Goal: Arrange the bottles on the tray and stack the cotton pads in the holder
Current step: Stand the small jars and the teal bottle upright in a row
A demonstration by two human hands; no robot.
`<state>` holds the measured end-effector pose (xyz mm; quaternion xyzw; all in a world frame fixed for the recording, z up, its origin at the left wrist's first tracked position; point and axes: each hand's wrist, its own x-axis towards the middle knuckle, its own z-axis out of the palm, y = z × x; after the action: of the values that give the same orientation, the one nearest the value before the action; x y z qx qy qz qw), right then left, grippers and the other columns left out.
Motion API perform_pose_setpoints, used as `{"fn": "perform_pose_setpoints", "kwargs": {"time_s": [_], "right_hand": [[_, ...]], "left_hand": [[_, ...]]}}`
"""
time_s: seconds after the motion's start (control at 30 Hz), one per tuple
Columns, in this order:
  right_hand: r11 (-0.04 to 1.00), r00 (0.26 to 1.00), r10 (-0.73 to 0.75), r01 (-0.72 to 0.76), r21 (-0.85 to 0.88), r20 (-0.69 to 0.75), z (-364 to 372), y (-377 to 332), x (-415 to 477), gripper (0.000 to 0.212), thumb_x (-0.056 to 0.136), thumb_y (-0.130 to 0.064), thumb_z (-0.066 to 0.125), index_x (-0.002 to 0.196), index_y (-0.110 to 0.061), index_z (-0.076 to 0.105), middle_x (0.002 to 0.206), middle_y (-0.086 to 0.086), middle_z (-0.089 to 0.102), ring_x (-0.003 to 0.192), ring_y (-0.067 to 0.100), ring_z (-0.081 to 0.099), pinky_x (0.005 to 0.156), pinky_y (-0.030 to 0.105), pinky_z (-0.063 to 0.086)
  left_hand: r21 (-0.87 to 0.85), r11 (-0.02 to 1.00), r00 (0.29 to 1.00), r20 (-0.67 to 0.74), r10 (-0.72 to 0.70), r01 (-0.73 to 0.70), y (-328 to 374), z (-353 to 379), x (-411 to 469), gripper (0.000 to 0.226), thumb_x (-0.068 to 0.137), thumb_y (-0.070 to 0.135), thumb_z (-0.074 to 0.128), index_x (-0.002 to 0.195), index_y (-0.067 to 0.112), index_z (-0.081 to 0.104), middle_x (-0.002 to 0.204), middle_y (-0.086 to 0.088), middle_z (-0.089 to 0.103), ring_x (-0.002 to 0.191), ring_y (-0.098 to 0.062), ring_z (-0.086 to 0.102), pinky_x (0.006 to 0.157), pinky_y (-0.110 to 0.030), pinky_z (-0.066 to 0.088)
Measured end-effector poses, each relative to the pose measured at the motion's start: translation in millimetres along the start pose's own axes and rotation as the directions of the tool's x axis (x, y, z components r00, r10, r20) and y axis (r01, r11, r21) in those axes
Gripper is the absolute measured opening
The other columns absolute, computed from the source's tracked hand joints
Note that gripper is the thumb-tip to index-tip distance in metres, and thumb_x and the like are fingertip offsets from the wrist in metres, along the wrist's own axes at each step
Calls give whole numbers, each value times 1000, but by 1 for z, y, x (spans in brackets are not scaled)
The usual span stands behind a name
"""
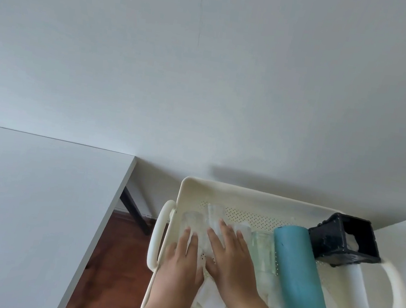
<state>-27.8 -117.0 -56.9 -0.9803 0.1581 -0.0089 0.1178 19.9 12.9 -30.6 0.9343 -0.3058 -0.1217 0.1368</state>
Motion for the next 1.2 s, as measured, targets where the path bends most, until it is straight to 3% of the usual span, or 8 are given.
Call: {"fn": "perform_pose_setpoints", "kwargs": {"time_s": [0.03, 0.1, 0.2, 0.3, 0.57, 0.83, 1.0, 1.2], "right_hand": [[1000, 1000, 9, -8, 27, -7, -3, 0, 0, 63, 60, -28, 87, 119, -19, 66, 131, 11, 61, 114, 28, 64, 93, 40, 52], [994, 999, 26, -23, 111, -28, -9, 3, 2, 58, 66, -27, 83, 120, -19, 65, 134, 8, 60, 117, 26, 62, 86, 35, 56], [963, 997, 39, -22, 269, -59, -19, 12, 10, 46, 86, -25, 63, 130, -21, 55, 149, 1, 44, 135, 19, 44, 95, 31, 49], [933, 996, 36, -4, 360, -82, -31, 24, 26, 43, 91, -29, 54, 133, -23, 49, 148, -7, 42, 136, 11, 39, 100, 23, 39], [880, 999, -46, 51, 471, -21, -58, 43, 72, 42, 95, -32, 54, 136, -22, 49, 139, -8, 47, 125, 8, 47, 98, 19, 37], [884, 975, -94, -12, 467, 202, -66, 52, 94, 54, 95, -25, 54, 144, -37, 35, 144, -9, 39, 115, 10, 51, 96, 25, 41], [914, 975, -103, 14, 405, 198, -62, 50, 100, 59, 95, -18, 54, 145, -38, 32, 144, -7, 39, 118, 12, 50, 93, 22, 37], [886, 987, -51, -26, 463, 153, -53, 52, 97, 58, 94, -19, 54, 143, -38, 31, 138, -11, 42, 94, 2, 44, 83, 19, 35]], "left_hand": [[-19, 1000, 999, -42, 13, -14, 0, 2, 0, 68, 52, 23, 95, 112, 1, 71, 121, -14, 68, 90, -29, 72, 66, -32, 61], [-133, 991, 996, -84, 19, -30, 1, 1, 0, 61, 69, 21, 85, 123, 3, 64, 132, -12, 61, 109, -30, 65, 84, -35, 58], [-229, 973, 990, -139, -23, -10, 2, -4, 8, 54, 90, 27, 61, 141, 16, 47, 149, 4, 41, 135, -18, 40, 106, -25, 36], [-251, 968, 981, -189, -38, -11, 7, -18, 27, 47, 89, 22, 63, 134, 11, 53, 139, 1, 53, 129, -19, 48, 102, -21, 35], [-221, 975, 988, -154, -14, -20, 8, -49, 81, 34, 90, 24, 61, 120, 11, 61, 125, 0, 61, 89, -21, 64, 75, -31, 49], [-268, 962, 999, -16, 50, -52, 2, -74, 122, 39, 91, 22, 62, 128, 11, 57, 129, -2, 56, 102, -19, 61, 89, -32, 50], [-255, 963, 995, 37, 97, -84, -8, -83, 138, 40, 92, 22, 63, 130, 12, 57, 132, -3, 55, 112, -19, 58, 97, -31, 46], [-205, 971, 974, 164, 157, -122, -22, -90, 144, 59, 87, 21, 70, 141, 21, 46, 143, 3, 47, 124, -14, 49, 97, -21, 36]]}}
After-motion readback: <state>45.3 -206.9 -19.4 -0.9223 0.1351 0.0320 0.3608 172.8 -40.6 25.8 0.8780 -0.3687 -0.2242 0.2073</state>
